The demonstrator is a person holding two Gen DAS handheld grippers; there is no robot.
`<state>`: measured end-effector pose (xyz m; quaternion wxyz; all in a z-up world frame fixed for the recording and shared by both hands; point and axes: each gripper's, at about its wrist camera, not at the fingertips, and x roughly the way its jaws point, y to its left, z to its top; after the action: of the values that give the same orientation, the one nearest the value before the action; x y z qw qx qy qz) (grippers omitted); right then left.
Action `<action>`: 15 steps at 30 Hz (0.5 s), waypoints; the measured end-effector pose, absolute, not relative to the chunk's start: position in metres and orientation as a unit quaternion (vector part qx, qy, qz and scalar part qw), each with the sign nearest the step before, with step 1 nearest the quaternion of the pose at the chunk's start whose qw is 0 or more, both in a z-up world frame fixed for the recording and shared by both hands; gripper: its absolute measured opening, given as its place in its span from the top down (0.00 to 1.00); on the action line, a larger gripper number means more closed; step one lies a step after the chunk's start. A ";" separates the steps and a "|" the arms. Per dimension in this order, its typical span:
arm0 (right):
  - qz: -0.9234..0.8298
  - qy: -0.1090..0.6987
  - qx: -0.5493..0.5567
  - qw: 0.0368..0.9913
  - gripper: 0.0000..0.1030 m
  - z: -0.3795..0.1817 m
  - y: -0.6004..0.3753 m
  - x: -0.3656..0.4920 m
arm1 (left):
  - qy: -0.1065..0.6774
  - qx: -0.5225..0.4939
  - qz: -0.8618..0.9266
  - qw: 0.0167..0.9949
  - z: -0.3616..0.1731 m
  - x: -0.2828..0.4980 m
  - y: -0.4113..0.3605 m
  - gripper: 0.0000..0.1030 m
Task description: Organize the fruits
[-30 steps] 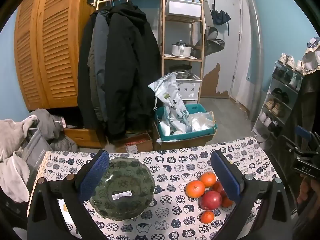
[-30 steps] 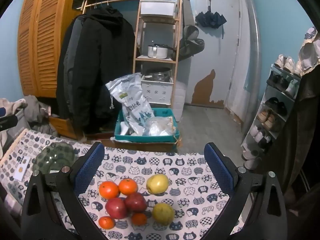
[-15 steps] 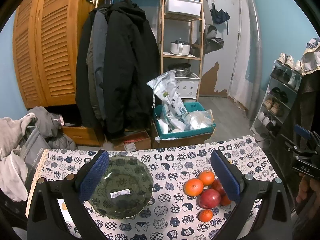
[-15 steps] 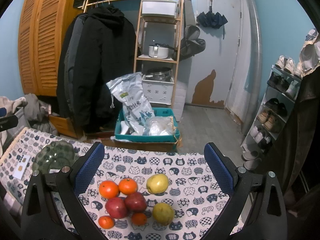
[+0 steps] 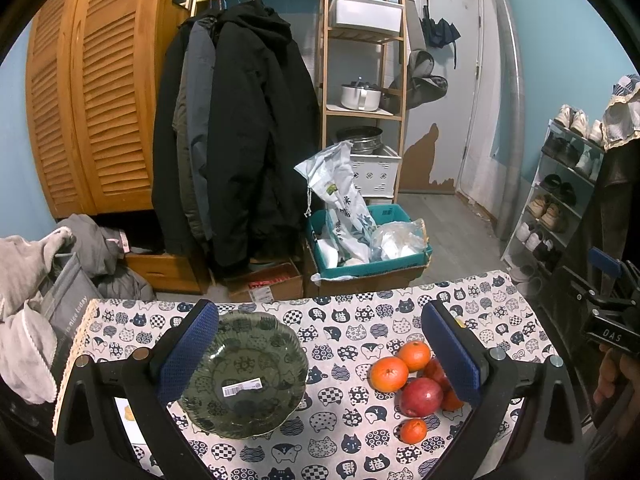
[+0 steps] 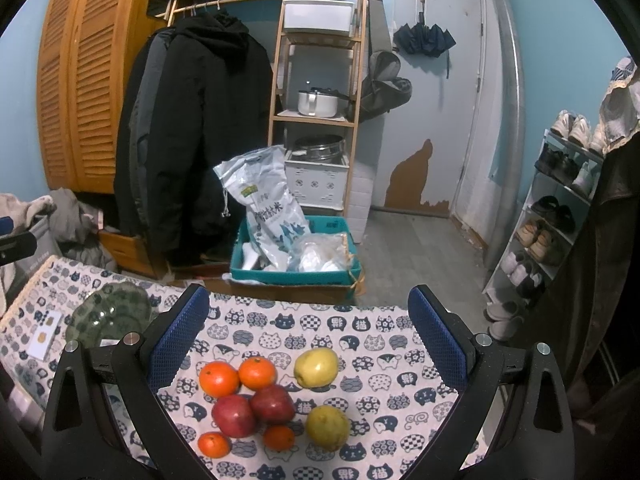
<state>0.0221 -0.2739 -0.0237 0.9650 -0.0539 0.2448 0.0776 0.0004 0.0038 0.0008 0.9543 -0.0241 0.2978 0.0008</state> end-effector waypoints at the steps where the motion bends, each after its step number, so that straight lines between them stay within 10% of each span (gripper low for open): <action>1: 0.078 0.245 -0.053 0.965 0.05 -0.024 -0.274 0.022 | 0.298 -0.024 0.001 0.954 0.001 0.000 0.004 0.01; 15: 0.079 0.245 -0.052 0.965 0.05 -0.021 -0.272 0.020 | 0.298 -0.024 0.001 0.954 0.000 -0.001 0.005 0.01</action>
<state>0.0203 -0.2718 -0.0211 0.9649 -0.0516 0.2450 0.0787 -0.0006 0.0046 -0.0002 0.9542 -0.0241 0.2982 0.0012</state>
